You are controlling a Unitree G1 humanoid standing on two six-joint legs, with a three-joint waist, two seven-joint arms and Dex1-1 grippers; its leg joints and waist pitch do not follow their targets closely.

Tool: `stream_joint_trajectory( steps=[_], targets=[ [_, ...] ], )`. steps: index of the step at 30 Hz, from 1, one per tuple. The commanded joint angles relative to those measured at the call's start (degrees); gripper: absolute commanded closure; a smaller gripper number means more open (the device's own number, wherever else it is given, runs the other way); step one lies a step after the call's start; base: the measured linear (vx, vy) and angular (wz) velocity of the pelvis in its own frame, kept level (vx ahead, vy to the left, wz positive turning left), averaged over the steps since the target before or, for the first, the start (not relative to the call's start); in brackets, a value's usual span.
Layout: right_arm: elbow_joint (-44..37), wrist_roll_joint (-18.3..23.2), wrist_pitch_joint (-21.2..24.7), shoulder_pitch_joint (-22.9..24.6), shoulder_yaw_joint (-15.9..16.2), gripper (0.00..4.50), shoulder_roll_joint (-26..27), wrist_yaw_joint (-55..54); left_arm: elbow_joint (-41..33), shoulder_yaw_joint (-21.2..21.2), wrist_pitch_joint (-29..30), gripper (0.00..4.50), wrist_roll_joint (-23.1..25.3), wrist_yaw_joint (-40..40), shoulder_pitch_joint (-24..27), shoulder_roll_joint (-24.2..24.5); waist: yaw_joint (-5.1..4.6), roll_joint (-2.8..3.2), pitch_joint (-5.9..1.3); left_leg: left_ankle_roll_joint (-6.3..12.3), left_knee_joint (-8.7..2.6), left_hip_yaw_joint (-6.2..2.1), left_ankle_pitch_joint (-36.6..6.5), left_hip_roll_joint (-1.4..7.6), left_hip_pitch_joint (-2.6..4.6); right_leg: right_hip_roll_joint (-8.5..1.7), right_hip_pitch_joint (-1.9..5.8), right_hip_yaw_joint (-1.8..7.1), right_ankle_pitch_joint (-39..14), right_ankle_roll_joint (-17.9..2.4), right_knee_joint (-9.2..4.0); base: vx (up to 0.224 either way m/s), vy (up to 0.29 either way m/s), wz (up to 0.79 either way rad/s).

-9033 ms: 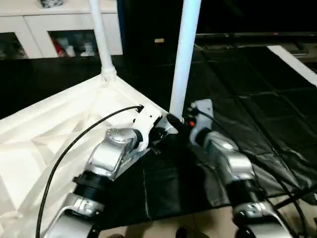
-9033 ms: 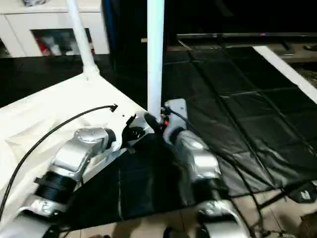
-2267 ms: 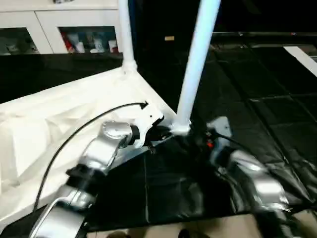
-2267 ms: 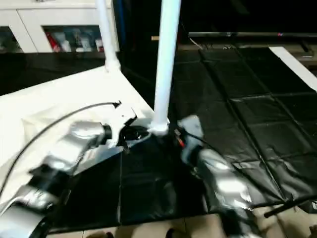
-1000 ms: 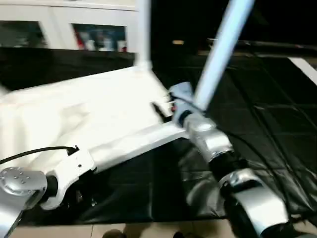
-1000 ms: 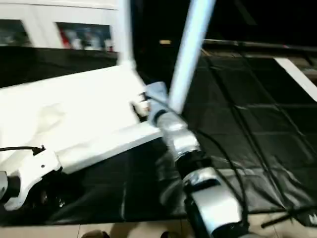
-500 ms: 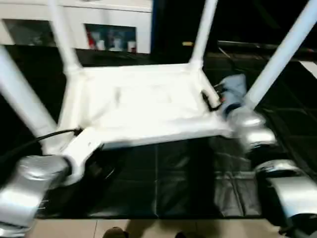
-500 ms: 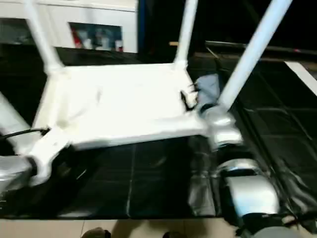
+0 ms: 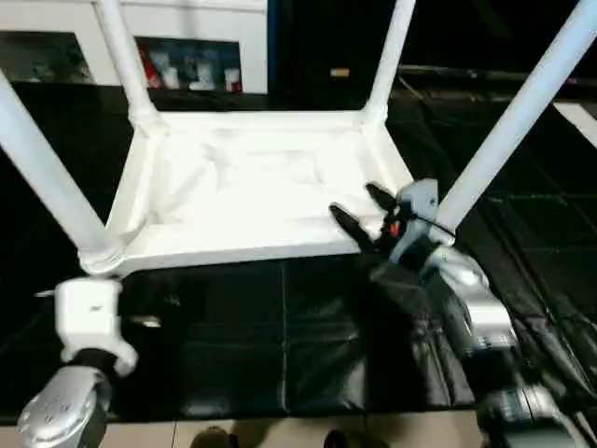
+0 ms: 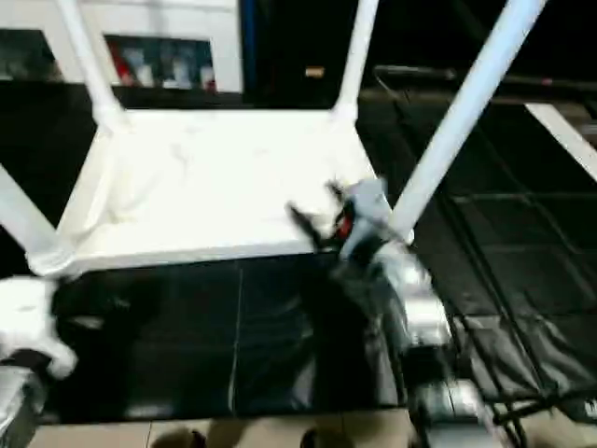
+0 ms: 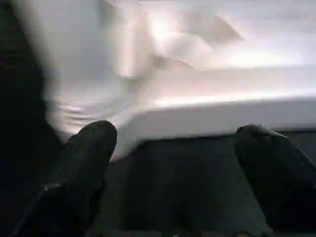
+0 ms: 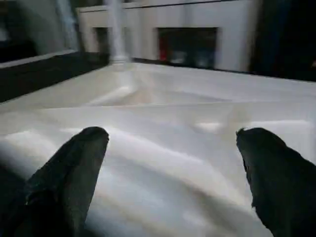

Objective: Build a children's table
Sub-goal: Rotate table base

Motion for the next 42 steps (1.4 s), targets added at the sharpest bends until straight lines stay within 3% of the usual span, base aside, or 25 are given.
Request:
stream_joint_trajectory(
  steps=[1, 4, 6, 8, 9, 12, 13, 17, 18, 19, 21, 23, 24, 30, 34, 36, 38, 42],
  targets=[
    [-6.3, 1.2, 3.8, 3.7, 3.1, 0.0, -1.9, 3.6, 1.4, 3.4, -2.5, 0.05, 0.5, 3.7, -1.0, -1.0, 0.02, 0.48, -2.52, 2.26, -4.71, 0.3, -19.3, 0.24, 0.77, -2.19, 2.48, 1.89, -20.5, -5.7, -5.35, 0.0, 0.0, 0.0],
    [-8.8, -1.1, 4.7, 7.0, 4.5, 0.0, -3.0, 3.2, 4.7, 5.4, -3.1, 0.05, 0.0, 4.7, -4.6, 1.3, 0.12, 0.36, -2.51, 1.46, -4.84, -0.02, -21.0, -0.01, 0.72, -2.5, 2.15, 1.85, -25.7, -3.4, -5.86, 0.0, 0.0, 0.0],
    [-9.7, -2.0, 8.7, 8.2, 4.8, 0.0, -3.6, 1.5, 8.5, 6.6, -4.6, 0.05, -1.0, 3.9, -8.2, 4.1, 0.35, 0.64, -2.58, 1.23, -4.68, -0.03, -21.5, -0.27, 1.29, -2.3, 1.62, 1.92, -27.1, -2.5, -6.09, 0.0, 0.0, 0.0],
    [-10.5, -2.3, 12.0, 8.9, 5.6, 0.0, -4.4, 1.2, 11.9, 7.2, -5.2, 0.05, -2.1, 2.5, -11.3, 6.6, 0.39, 0.83, -2.6, 0.73, -4.91, -0.3, -21.4, -0.29, 0.98, -2.4, 1.95, 1.79, -26.8, -2.5, -5.97, 0.0, 0.0, 0.0],
    [-10.6, -2.8, 12.9, 9.1, 6.0, 0.0, -4.7, 1.0, 13.6, 7.4, -5.3, 0.05, -2.6, 1.6, -12.9, 7.6, 0.52, 0.76, -2.74, 0.54, -4.77, -0.27, -21.5, -0.38, 1.31, -2.36, 1.72, 1.84, -26.2, -2.5, -5.98, 0.0, 0.0, 0.0],
    [-11.6, -4.1, 14.4, 9.9, 7.2, 0.0, -5.5, 0.2, 19.5, 7.9, -4.9, 0.05, -4.7, -1.9, -18.5, 10.4, 0.63, 0.77, -3.05, 0.08, -4.78, -0.2, -19.3, -0.33, 0.96, -2.55, 2.13, 1.95, -22.2, -4.1, -5.36, 0.0, 0.0, 0.0],
    [-11.2, -4.9, 15.2, 9.8, 7.5, 0.0, -5.4, -0.6, 22.9, 7.9, -4.6, 0.05, -5.4, -3.6, -21.5, 12.1, 0.76, 0.86, -3.46, -0.04, -4.58, -0.1, -18.0, -0.37, 1.19, -2.58, 2.13, 2.05, -20.1, -4.9, -5.1, 0.0, 0.0, 0.0],
    [-8.1, -6.7, 15.9, 8.0, 6.5, 0.0, -3.7, -4.9, 29.8, 7.6, -3.3, 0.05, -8.2, -9.0, -26.7, 15.3, 0.69, 1.02, -3.83, -0.83, -4.56, -0.12, -15.5, -0.33, 1.04, -2.78, 2.53, 2.06, -15.0, -7.4, -4.23, 0.0, 0.0, 0.0],
    [-7.0, -7.2, 16.0, 7.4, 6.2, 0.0, -3.3, -6.2, 30.6, 7.5, -3.0, 0.05, -9.4, -11.1, -27.4, 15.7, 0.63, 0.96, -3.91, -1.07, -4.45, -0.06, -13.8, -0.41, 0.82, -2.88, 2.78, 2.07, -12.9, -8.2, -3.91, 0.0, 0.0, 0.0],
    [-4.6, -8.2, 16.2, 6.1, 5.6, 0.0, -2.6, -8.7, 31.5, 7.1, -1.9, 0.05, -12.9, -16.7, -28.2, 16.5, 0.6, 0.92, -4.28, -1.29, -4.31, 0.07, -12.2, -0.34, 1.03, -2.92, 2.85, 2.11, -10.5, -9.4, -3.58, 0.0, 0.0, 0.0],
    [-3.1, -8.9, 16.4, 5.1, 5.1, 0.0, -2.1, -10.4, 32.3, 6.3, -1.7, 0.05, -15.4, -21.3, -28.7, 17.4, 0.6, 0.96, -4.45, -1.34, -4.06, 0.28, -10.1, -0.43, 1.09, -2.77, 2.98, 2.12, -6.3, -11.0, -3.07, 0.0, 0.0, 0.0],
    [0.4, -9.9, 15.4, 3.2, 4.5, 0.0, -1.2, -13.2, 30.2, 3.9, 2.4, 0.05, -20.3, -30.9, -27.1, 19.8, 0.75, 0.93, -4.5, -1.15, -3.96, 0.42, -9.0, -0.43, 1.11, -2.89, 3.18, 2.15, -3.6, -11.9, -2.63, 0.0, 0.0, 0.0],
    [1.0, -10.1, 15.2, 3.0, 4.4, 0.0, -1.1, -13.6, 29.9, 3.5, 3.0, 0.05, -21.0, -32.4, -26.8, 20.2, 0.75, 1.22, -4.48, -1.3, -4.11, 0.46, -9.3, -0.46, 1.28, -2.85, 2.97, 2.09, -4.4, -12.2, -2.59, 0.0, 0.0, 0.0],
    [9.0, -10.6, 11.4, -1.8, 3.1, 0.0, 1.5, -16.8, 19.6, -2.8, 13.8, 0.05, -29.9, -47.1, -19.3, 27.1, 0.56, 1.19, -4.02, -2.41, -4.57, 0.63, -14.8, -0.08, 1.6, -2.96, 2.86, 2.27, -10.3, -11.5, -2.97, 0.0, 0.0, 0.0],
    [11.7, -11.3, 10.3, -3.6, 3.3, 0.0, 2.7, -16.9, 12.0, -6.7, 19.4, 0.05, -34.5, -51.2, -14.8, 30.6, 0.31, 0.95, -3.63, -2.56, -4.78, 0.58, -17.3, -0.09, 1.51, -2.98, 2.79, 2.44, -15.2, -10.2, -3.32, 0.0, 0.0, 0.0],
    [12.6, -11.5, 9.9, -4.2, 3.4, 0.0, 3.1, -16.8, 9.4, -8.2, 20.7, 0.05, -35.4, -51.6, -13.7, 31.0, -0.13, 0.41, -3.37, -2.7, -5.0, 0.41, -17.7, -0.2, 1.14, -2.97, 3.13, 2.36, -18.0, -8.9, -3.54, 0.0, 0.0, 0.0],
    [14.0, -11.8, 9.0, -5.0, 3.8, 0.0, 3.7, -16.7, 4.4, -11.2, 23.0, 0.05, -37.8, -50.3, -12.7, 29.5, -0.49, 0.46, -3.37, -2.73, -4.85, 0.49, -17.8, -0.12, 1.49, -2.95, 2.8, 2.51, -18.5, -8.6, -3.63, 0.0, 0.0, 0.0],
    [15.4, -12.0, 8.2, -5.8, 4.2, 0.0, 4.1, -16.3, 0.4, -15.3, 24.3, 0.05, -39.1, -47.6, -13.4, 26.0, -1.32, 0.08, -3.35, -2.67, -4.79, 0.43, -17.1, -0.31, 1.01, -2.8, 3.19, 2.41, -19.4, -8.0, -3.71, 0.0, 0.0, 0.0]
  ],
)
